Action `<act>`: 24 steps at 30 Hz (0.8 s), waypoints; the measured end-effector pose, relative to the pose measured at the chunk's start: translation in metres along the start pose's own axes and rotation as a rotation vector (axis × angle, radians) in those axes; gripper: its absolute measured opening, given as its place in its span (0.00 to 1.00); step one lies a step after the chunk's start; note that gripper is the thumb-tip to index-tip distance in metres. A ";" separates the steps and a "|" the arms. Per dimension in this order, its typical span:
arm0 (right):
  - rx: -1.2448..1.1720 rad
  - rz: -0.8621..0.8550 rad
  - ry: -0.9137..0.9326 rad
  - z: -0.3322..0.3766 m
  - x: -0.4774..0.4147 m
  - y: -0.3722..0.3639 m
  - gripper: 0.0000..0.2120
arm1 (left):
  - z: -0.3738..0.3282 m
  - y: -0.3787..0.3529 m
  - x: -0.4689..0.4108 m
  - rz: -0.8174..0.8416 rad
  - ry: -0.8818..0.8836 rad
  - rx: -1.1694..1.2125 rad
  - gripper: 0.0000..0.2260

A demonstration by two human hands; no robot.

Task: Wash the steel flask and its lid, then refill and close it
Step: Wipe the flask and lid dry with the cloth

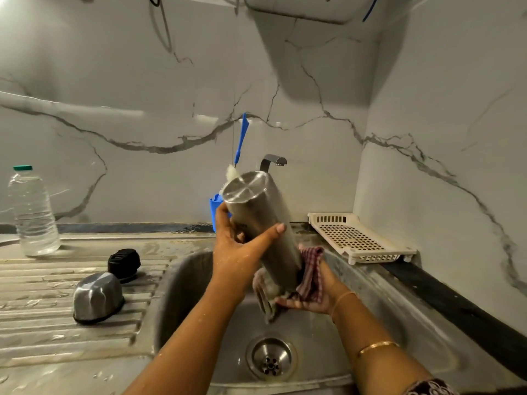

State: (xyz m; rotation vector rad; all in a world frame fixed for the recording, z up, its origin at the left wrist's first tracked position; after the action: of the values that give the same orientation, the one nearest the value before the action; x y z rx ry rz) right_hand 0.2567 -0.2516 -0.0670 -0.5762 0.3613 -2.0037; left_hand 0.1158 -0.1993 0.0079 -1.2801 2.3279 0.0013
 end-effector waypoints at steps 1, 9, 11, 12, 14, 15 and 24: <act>-0.044 -0.018 0.029 0.002 -0.003 0.001 0.24 | -0.001 0.003 -0.002 -0.015 0.004 0.030 0.33; -0.112 -0.210 0.114 0.010 -0.012 0.019 0.22 | 0.002 0.017 -0.011 -0.015 -0.009 -0.211 0.46; -0.170 -0.228 0.158 0.019 -0.010 0.023 0.20 | 0.002 0.024 -0.013 -0.055 -0.025 -0.316 0.45; -0.199 -0.244 0.196 0.023 -0.009 0.026 0.19 | 0.003 0.027 -0.014 -0.050 -0.008 -0.325 0.45; -0.244 -0.291 0.264 0.030 -0.009 0.035 0.17 | 0.006 0.032 -0.018 0.001 0.035 -0.335 0.46; -0.260 -0.323 0.282 0.032 -0.009 0.040 0.17 | 0.007 0.033 -0.020 0.040 0.051 -0.381 0.46; -0.590 -0.412 0.435 0.037 -0.013 0.049 0.18 | 0.037 0.028 -0.011 0.145 0.282 -0.738 0.40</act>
State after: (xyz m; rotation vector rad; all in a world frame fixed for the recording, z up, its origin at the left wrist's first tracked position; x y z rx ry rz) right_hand 0.3182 -0.2636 -0.0624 -0.5993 1.2074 -2.4224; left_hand 0.1131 -0.1663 -0.0269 -1.4969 2.7797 0.8472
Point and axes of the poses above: each hand's wrist, its own x-axis away from the middle knuckle, its own y-axis out of the back of the hand, z = x × y, the point moved 4 cm from there along -x, towards the middle knuckle, and after that the axes turned 8 degrees about y, right-handed, at the moved point
